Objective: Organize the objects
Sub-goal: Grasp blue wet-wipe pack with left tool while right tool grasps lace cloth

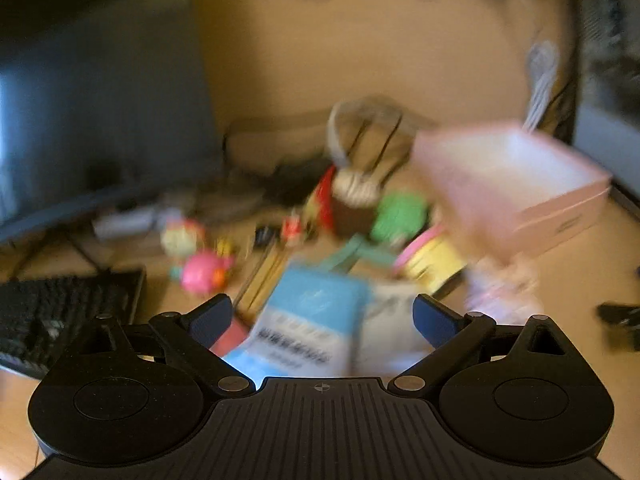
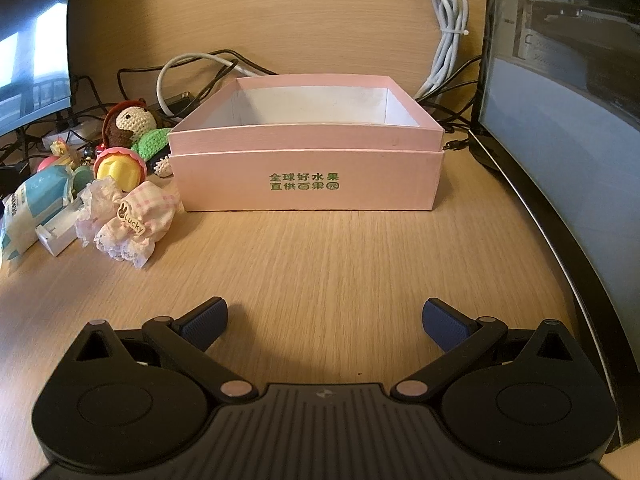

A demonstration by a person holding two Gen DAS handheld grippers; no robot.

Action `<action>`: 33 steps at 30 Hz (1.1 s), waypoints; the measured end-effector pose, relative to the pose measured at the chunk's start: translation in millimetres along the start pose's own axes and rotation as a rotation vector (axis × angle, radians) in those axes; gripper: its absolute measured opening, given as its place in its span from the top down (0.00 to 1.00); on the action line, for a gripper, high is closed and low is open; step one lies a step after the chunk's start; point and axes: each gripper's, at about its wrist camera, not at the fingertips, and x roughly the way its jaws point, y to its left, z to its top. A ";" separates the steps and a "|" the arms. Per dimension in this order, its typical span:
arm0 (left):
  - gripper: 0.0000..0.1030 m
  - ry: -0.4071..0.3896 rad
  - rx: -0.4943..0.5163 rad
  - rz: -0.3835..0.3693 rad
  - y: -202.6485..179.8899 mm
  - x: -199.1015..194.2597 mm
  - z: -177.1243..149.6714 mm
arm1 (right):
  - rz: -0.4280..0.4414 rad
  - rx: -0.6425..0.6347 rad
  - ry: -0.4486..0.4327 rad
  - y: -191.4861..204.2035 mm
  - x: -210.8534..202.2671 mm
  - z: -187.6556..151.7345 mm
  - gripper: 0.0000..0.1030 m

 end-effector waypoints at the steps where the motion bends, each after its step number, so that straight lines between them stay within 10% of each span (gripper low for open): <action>1: 0.06 0.034 -0.015 -0.029 7.9 11.3 1.7 | 0.000 0.001 0.006 0.6 -0.5 1.2 0.00; 5: 0.27 0.110 0.007 -0.043 14.8 45.0 3.7 | 0.001 -0.001 0.023 2.4 0.5 2.4 0.00; 15: 0.41 0.177 -0.019 -0.071 20.6 66.8 4.3 | -0.044 0.038 0.069 8.1 -9.0 -0.7 0.00; 22: 0.42 0.124 -0.138 -0.077 37.8 -5.6 -4.8 | 0.025 -0.012 0.164 20.2 -2.2 15.7 0.00; 28: 0.42 0.123 -0.212 -0.087 40.1 -61.8 -23.7 | 0.157 -0.094 -0.062 84.8 -12.6 31.3 0.00; 33: 0.42 0.111 -0.200 -0.099 44.4 -87.0 -37.6 | 0.195 -0.049 -0.032 118.9 19.3 51.6 0.00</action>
